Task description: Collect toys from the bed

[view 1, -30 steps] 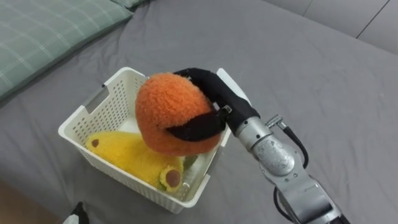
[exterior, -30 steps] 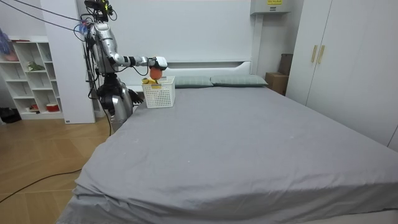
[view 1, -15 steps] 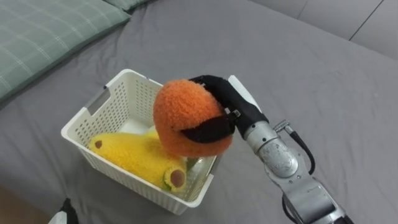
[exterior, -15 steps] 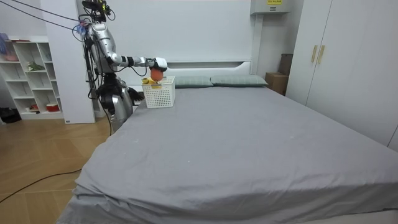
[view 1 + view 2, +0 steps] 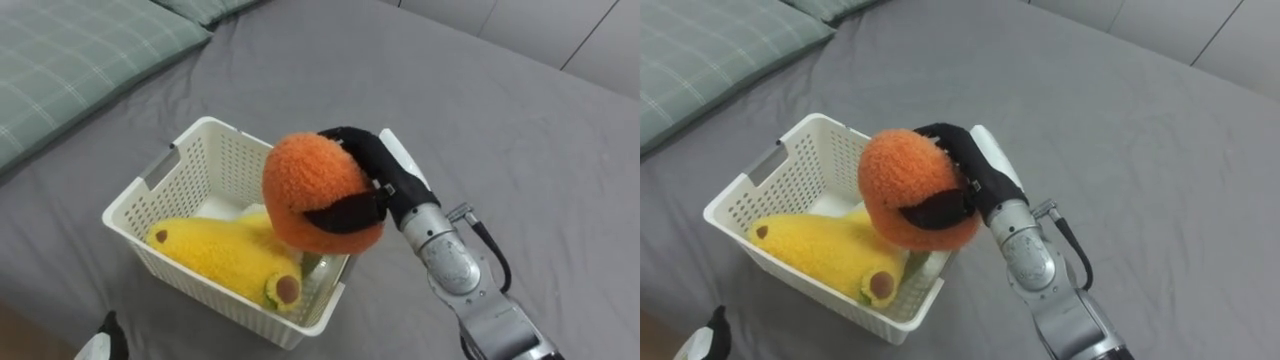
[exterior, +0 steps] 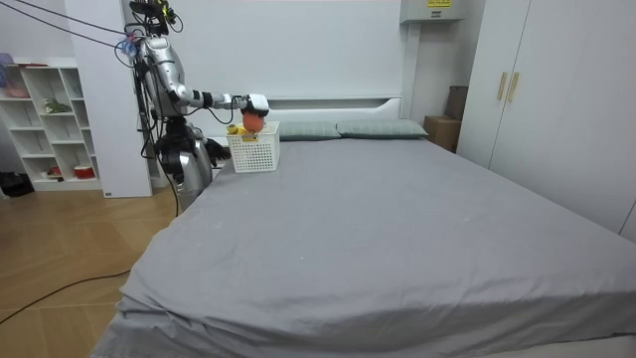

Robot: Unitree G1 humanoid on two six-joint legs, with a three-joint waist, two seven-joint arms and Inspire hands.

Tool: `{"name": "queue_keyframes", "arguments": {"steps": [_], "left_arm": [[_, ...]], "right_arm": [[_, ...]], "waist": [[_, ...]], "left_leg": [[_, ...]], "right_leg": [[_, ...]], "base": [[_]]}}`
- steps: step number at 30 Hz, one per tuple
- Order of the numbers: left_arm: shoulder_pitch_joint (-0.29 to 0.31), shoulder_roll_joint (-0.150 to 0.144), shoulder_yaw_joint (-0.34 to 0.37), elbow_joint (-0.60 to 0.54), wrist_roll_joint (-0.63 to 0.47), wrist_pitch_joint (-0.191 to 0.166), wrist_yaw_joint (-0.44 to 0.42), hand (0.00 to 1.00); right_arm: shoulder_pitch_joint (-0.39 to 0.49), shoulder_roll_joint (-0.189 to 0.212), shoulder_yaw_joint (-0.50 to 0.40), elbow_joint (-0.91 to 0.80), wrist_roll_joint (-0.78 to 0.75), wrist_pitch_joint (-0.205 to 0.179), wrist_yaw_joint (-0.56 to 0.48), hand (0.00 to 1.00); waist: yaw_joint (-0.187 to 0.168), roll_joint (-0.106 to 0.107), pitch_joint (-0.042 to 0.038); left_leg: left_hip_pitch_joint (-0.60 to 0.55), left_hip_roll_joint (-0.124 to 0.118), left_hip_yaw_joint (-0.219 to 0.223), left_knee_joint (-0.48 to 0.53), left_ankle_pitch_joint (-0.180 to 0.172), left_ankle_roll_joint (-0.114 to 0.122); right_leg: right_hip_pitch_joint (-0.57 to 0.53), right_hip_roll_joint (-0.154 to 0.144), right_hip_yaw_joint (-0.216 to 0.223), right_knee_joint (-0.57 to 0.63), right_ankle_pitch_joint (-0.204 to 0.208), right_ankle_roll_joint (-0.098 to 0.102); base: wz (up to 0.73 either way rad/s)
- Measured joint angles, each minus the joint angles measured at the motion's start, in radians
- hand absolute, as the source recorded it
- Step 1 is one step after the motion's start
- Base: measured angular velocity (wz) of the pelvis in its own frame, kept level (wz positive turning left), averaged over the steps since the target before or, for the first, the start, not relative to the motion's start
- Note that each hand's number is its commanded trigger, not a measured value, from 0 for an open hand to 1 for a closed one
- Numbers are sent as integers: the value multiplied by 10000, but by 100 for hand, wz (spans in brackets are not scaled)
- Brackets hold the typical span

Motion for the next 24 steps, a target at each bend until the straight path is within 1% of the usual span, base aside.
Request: {"name": "queue_keyframes", "arguments": {"steps": [4,8,9,10,24], "left_arm": [[8,-57,0,1,-17,62,1,0],[30,-94,-19,1,-16,63,1,0],[45,-98,-19,1,-16,63,1,0],[53,-98,-19,0,-12,63,1,0],[123,-88,-37,1,-27,58,1,0]], "right_arm": [[2,-1,2,0,-1085,3,2,0],[2,-3,2,1,-1350,4,5,0],[3,-3,2,1,-1393,4,5,29],[2,-3,-3,2,-1394,4,5,100],[2,-2,-8,188,-1388,3,14,100]], "waist": [[-30,26,-32],[-55,28,-35],[-63,28,-35],[-65,32,-32],[-76,37,-32]], "left_leg": [[-15,-6,-18,-6,0,0],[-25,-8,-38,-14,-3,5],[-27,-8,-48,-14,-6,8],[-26,-7,-52,-10,-8,12],[-22,-30,-72,28,-14,51]], "right_leg": [[4,-1,4,1,-1,1],[10,-3,10,25,-1,1],[9,-5,10,42,-1,1],[10,-8,12,65,-1,1],[24,-44,8,133,8,20]], "base": [[0],[0],[0],[0],[0]]}}
